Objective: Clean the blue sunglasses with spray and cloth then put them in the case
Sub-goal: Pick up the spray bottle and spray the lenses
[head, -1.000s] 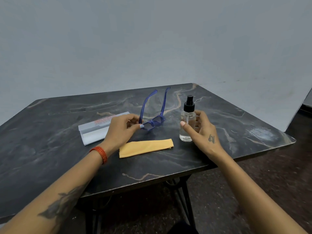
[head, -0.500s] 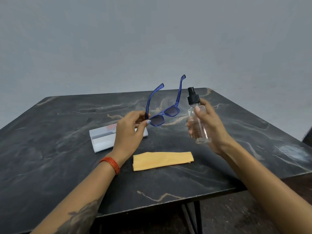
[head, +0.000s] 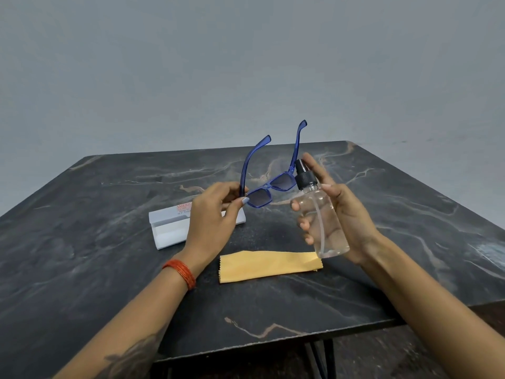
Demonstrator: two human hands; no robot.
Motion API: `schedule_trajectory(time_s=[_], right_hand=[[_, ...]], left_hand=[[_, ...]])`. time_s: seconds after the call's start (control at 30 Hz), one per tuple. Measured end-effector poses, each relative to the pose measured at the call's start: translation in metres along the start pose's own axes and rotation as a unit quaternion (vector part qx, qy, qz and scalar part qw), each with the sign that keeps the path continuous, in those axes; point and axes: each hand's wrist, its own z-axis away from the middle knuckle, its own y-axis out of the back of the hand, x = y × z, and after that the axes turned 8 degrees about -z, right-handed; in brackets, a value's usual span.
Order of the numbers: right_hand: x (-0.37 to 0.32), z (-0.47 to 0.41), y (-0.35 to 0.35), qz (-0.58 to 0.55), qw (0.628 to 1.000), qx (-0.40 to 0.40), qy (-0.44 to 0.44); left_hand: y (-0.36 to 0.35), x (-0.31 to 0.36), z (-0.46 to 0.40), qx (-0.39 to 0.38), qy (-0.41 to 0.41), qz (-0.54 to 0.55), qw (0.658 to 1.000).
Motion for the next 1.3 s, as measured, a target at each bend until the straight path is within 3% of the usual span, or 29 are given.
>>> schedule_trajectory(time_s=[0.2, 0.4, 0.5, 0.6, 0.7, 0.97, 1.3], right_hand=[[-0.003, 0.005, -0.007, -0.043, 0.997, -0.058, -0.024], [-0.007, 0.006, -0.005, -0.086, 0.994, -0.059, -0.013], [-0.006, 0.004, -0.005, -0.026, 0.999, -0.032, 0.010], [-0.002, 0.004, -0.007, 0.114, 0.992, 0.034, 0.047], [0.004, 0.008, -0.010, 0.274, 0.953, 0.077, 0.105], [0.017, 0.005, -0.012, 0.513, 0.814, 0.141, 0.233], [0.023, -0.001, -0.016, 0.582, 0.765, 0.156, 0.229]], left_hand=[[0.002, 0.003, 0.001, -0.004, -0.015, -0.008, 1.000], [0.003, 0.003, 0.002, -0.008, -0.021, -0.011, 1.000], [0.003, 0.003, 0.001, -0.006, -0.026, -0.012, 1.000], [0.003, 0.003, 0.001, -0.006, -0.030, -0.013, 0.999], [0.004, 0.002, 0.002, -0.007, -0.041, -0.019, 0.999], [0.006, 0.003, 0.006, -0.028, -0.121, -0.057, 0.991], [0.006, 0.002, 0.005, 0.014, -0.154, -0.061, 0.986]])
